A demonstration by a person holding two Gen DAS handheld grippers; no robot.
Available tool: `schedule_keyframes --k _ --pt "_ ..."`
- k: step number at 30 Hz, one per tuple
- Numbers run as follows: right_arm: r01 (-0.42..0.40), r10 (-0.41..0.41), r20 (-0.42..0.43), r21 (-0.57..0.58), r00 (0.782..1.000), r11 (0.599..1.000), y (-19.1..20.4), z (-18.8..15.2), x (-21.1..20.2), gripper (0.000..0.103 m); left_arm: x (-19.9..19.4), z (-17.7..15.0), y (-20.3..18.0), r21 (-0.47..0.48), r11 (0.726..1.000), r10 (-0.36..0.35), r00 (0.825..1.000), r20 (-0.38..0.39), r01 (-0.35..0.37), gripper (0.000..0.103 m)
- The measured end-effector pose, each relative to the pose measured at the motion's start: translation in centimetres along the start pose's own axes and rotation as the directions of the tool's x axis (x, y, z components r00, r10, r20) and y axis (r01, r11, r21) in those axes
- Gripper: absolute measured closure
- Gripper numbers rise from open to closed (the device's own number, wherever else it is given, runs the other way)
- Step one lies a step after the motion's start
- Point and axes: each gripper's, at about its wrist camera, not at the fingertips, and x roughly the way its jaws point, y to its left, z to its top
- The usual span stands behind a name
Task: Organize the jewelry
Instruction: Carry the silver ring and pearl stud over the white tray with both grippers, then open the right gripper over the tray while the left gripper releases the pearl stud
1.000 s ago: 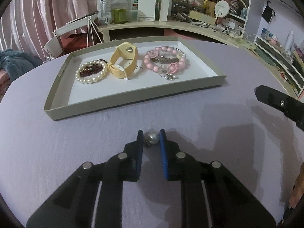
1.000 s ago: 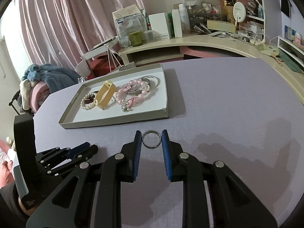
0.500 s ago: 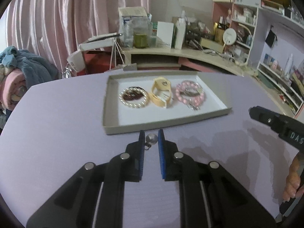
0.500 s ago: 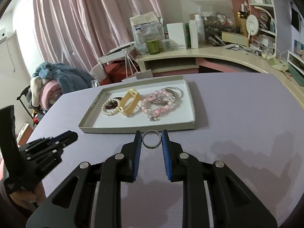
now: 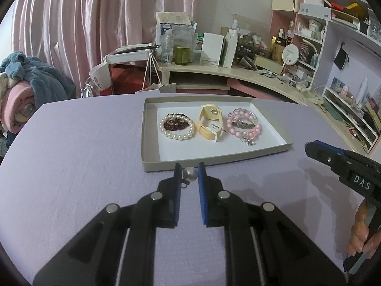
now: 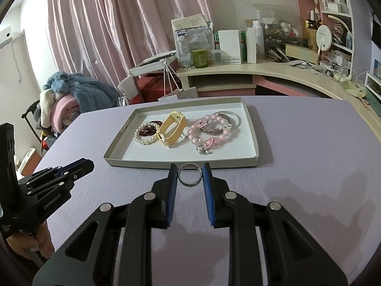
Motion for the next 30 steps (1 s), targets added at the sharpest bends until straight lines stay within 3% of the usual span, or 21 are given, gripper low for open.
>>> schedule_keyframes --k 5,11,17,22,23,26,30 --pt "0.002 -0.003 0.049 0.014 0.999 1.0 -0.3 1.6 -0.1 0.08 -0.2 0.7 -0.1 0.007 1.0 -0.005 1.0 0.018 0.005 0.089" --pt "-0.016 0.014 0.116 0.019 0.993 1.0 -0.3 5.1 2.1 0.08 -0.5 3.7 0.6 0.004 1.0 -0.016 0.998 0.062 0.016 0.089" --pt "-0.027 0.025 0.04 0.046 0.999 0.999 -0.7 5.8 8.3 0.08 0.5 5.6 1.8 -0.03 0.999 -0.027 0.997 0.073 0.029 0.089" --pt "-0.069 0.073 -0.018 0.14 0.997 0.988 -2.3 5.7 11.3 0.08 1.9 6.4 2.3 -0.034 0.999 -0.026 0.998 0.064 0.028 0.089" --pt "-0.077 0.081 -0.025 0.149 0.996 0.986 -2.5 5.6 11.5 0.074 2.1 6.5 2.5 -0.035 0.999 -0.027 0.998 0.062 0.029 0.089" --pt "-0.084 0.087 -0.013 0.174 0.996 0.981 -2.9 5.4 11.1 0.045 3.1 6.7 2.5 -0.04 0.999 -0.034 0.998 0.055 0.037 0.089" --pt "-0.086 0.083 0.027 0.185 0.996 0.979 -3.5 5.3 9.4 0.043 4.3 7.0 2.2 -0.047 0.997 -0.055 0.998 0.044 0.057 0.089"
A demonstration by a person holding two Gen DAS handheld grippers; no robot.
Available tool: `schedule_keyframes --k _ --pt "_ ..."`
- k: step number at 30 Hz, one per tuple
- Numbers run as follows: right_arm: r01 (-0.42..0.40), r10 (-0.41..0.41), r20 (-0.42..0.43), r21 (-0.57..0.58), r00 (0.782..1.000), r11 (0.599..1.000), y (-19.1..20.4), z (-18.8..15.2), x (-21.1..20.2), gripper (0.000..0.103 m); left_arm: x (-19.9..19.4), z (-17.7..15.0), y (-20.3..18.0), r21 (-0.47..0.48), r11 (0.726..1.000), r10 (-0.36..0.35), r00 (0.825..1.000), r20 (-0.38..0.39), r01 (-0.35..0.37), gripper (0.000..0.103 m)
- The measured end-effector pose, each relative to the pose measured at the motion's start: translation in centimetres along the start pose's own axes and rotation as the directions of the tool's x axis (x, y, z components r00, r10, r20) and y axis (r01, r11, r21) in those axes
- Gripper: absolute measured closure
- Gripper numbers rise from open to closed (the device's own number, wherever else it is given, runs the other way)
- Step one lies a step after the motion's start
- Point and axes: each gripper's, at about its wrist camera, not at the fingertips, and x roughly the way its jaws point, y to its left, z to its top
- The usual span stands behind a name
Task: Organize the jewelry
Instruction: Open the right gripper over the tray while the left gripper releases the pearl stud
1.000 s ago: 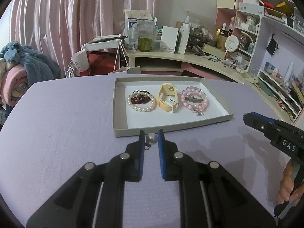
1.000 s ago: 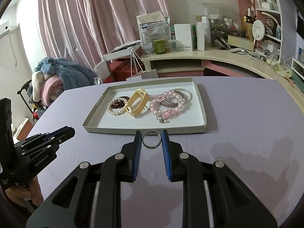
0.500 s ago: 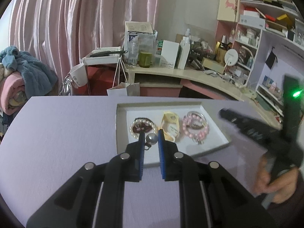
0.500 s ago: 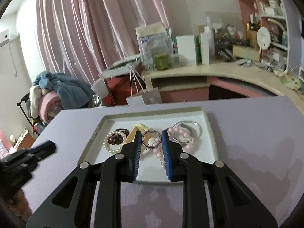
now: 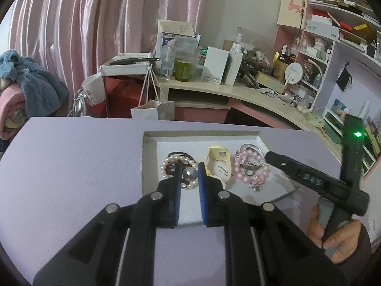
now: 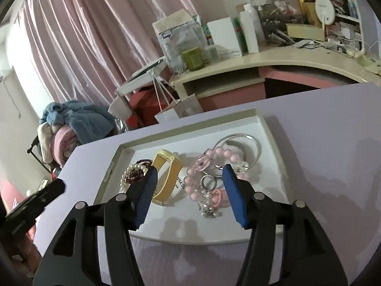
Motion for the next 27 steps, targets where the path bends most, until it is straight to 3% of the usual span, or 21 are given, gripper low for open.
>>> schedule_keyframes --k 3,9,24,27 --pt "0.006 -0.006 0.044 0.008 0.999 1.0 -0.3 0.2 -1.2 0.032 1.0 0.1 -0.5 0.001 1.0 -0.013 1.0 -0.01 0.013 0.089" --pt "0.064 -0.06 0.119 -0.029 0.991 0.997 -0.7 0.4 -2.7 0.02 3.0 0.5 -1.7 0.009 0.999 -0.037 0.999 -0.019 0.037 0.089" --pt "0.096 -0.077 0.206 -0.081 0.976 0.992 -0.5 0.7 -5.1 0.012 8.3 -0.1 -3.5 0.0 0.997 -0.071 0.995 -0.071 0.071 0.088" --pt "0.104 -0.083 0.22 -0.087 0.972 0.991 -0.4 0.7 -5.3 0.01 8.2 -0.3 -3.8 0.011 0.997 -0.077 0.995 -0.07 0.078 0.081"
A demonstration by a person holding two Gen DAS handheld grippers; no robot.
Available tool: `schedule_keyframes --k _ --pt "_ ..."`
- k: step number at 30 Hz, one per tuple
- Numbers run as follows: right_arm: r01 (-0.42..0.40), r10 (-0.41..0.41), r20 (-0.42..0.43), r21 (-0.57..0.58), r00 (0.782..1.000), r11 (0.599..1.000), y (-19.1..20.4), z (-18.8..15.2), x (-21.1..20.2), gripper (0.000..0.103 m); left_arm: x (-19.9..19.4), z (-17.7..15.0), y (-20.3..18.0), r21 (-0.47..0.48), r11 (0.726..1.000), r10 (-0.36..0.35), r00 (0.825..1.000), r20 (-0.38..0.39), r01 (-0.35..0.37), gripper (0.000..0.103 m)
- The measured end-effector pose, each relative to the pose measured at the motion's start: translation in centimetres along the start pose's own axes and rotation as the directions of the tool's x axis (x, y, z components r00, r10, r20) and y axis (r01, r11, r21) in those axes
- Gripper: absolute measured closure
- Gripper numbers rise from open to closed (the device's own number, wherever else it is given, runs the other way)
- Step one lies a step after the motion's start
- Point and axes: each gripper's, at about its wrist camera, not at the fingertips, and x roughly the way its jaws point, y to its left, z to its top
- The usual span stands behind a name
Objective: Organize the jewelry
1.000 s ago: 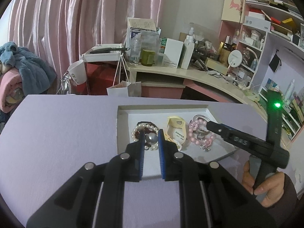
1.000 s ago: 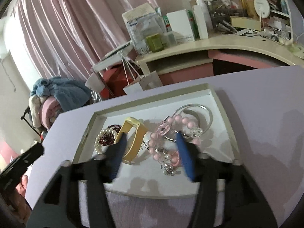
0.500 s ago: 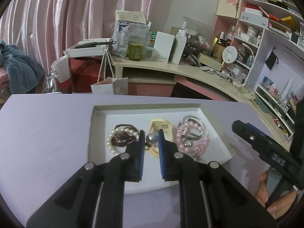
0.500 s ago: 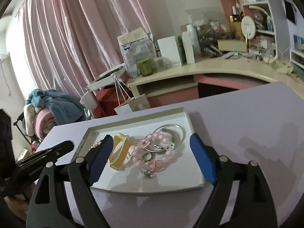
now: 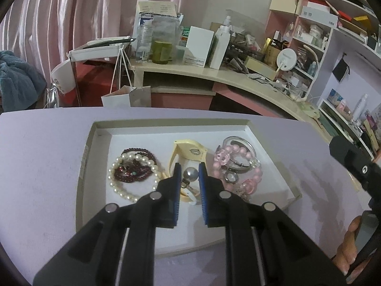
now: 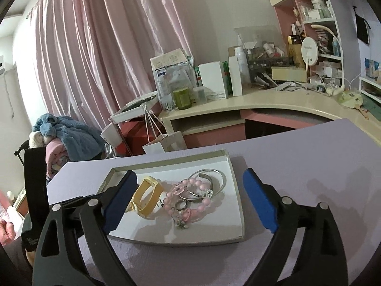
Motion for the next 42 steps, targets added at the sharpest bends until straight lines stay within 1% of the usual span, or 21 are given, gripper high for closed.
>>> schedule_keyframes --k 2,4,8,11,14,16,18,21,24,29,31,36,39,42 --pt "0.005 -0.005 0.006 -0.001 1.0 1.0 0.0 0.0 -0.2 0.009 -0.2 -0.2 0.0 -0.002 1.0 0.0 1.0 0.004 0.0 0.063" --pt "0.01 -0.01 0.012 -0.001 1.0 1.0 -0.1 0.1 -0.4 0.008 -0.7 -0.5 0.3 -0.008 1.0 -0.002 1.0 0.011 0.002 0.061" --pt "0.014 -0.014 0.014 -0.008 1.0 1.0 0.4 0.6 -1.0 0.004 -2.6 -0.9 1.4 -0.03 1.0 0.001 0.999 0.034 0.0 0.048" --pt "0.012 -0.011 0.018 -0.041 1.0 0.999 1.3 0.7 -2.0 0.001 -5.2 -1.5 2.5 -0.051 0.999 0.016 0.997 0.077 -0.012 0.029" --pt "0.023 -0.022 0.012 -0.088 1.0 0.996 2.6 0.2 -2.8 0.001 -8.0 -2.3 3.6 -0.079 0.997 0.035 0.991 0.128 -0.025 0.015" --pt "0.03 -0.03 0.003 -0.121 1.0 0.992 3.7 -0.3 -3.4 0.001 -9.6 -2.9 4.1 -0.102 0.994 0.048 0.985 0.166 -0.031 0.009" --pt "0.051 -0.05 0.007 -0.14 0.999 0.989 4.4 -0.9 -4.0 0.001 -11.1 -3.6 4.6 -0.112 0.993 0.062 0.979 0.192 -0.041 0.007" --pt "0.091 -0.087 0.036 -0.149 0.996 0.985 5.1 -1.7 -5.2 0.001 -12.7 -4.4 4.6 -0.109 0.993 0.072 0.974 0.217 -0.05 0.006" --pt "0.072 -0.069 0.024 -0.145 0.997 0.987 5.2 -2.6 -5.6 0.001 -13.9 -5.5 4.3 -0.091 0.993 0.091 0.967 0.239 -0.071 0.005" --pt "0.06 -0.062 -0.006 -0.126 0.998 0.99 5.2 -3.9 -6.0 0.001 -15.3 -6.9 3.9 -0.079 0.995 0.087 0.959 0.27 -0.068 0.005" --pt "0.07 -0.071 -0.001 -0.136 0.997 0.988 5.4 -4.5 -6.3 0.001 -15.7 -7.6 3.8 -0.074 0.994 0.095 0.954 0.285 -0.077 0.005" --pt "0.09 -0.089 0.012 -0.172 0.996 0.981 6.3 -5.8 -6.9 0.001 -16.2 -9.2 3.3 -0.07 0.993 0.116 0.948 0.298 -0.099 0.005" --pt "0.086 -0.084 0.017 -0.177 0.996 0.98 6.5 -6.2 -7.3 0.001 -16.6 -9.9 3.1 -0.071 0.993 0.107 0.945 0.308 -0.089 0.005" --pt "0.079 -0.075 0.026 -0.177 0.997 0.981 6.5 -6.5 -7.4 0.001 -16.7 -10.3 3.0 -0.071 0.994 0.101 0.947 0.304 -0.084 0.005"
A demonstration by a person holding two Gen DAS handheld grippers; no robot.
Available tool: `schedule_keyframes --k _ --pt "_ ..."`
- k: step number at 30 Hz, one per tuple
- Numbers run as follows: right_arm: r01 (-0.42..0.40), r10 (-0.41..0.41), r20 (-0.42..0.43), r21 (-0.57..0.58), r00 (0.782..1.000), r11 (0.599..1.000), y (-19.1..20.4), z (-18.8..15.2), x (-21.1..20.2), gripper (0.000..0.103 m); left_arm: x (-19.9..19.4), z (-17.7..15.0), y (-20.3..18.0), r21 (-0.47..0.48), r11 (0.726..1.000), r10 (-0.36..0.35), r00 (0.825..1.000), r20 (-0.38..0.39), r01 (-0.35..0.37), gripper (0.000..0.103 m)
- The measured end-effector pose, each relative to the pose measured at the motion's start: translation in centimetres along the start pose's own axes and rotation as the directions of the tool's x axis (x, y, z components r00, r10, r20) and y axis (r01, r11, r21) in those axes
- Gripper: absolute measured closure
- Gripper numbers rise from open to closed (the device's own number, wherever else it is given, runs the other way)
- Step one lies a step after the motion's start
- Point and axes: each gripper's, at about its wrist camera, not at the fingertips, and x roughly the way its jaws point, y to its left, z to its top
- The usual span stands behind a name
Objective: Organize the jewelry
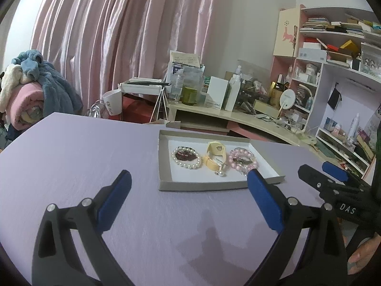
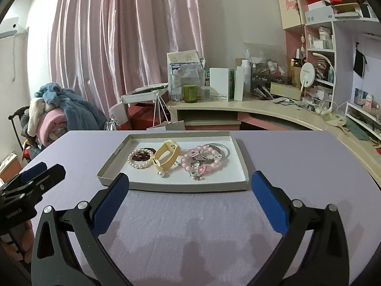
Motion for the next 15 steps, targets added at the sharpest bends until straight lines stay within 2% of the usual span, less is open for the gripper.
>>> schedule_keyframes --k 8,15 --pt "-0.002 0.002 -0.018 -0.019 1.0 1.0 0.33 -0.56 0.84 0.001 0.73 -0.73 -1.03 0.062 0.998 -0.003 1.0 -0.021 0.004 0.005" --pt "-0.008 0.008 -0.028 0.004 1.0 1.0 -0.16 -0.92 0.63 0.001 0.92 -0.61 -0.4 0.03 0.999 -0.019 0.999 -0.03 0.02 0.005"
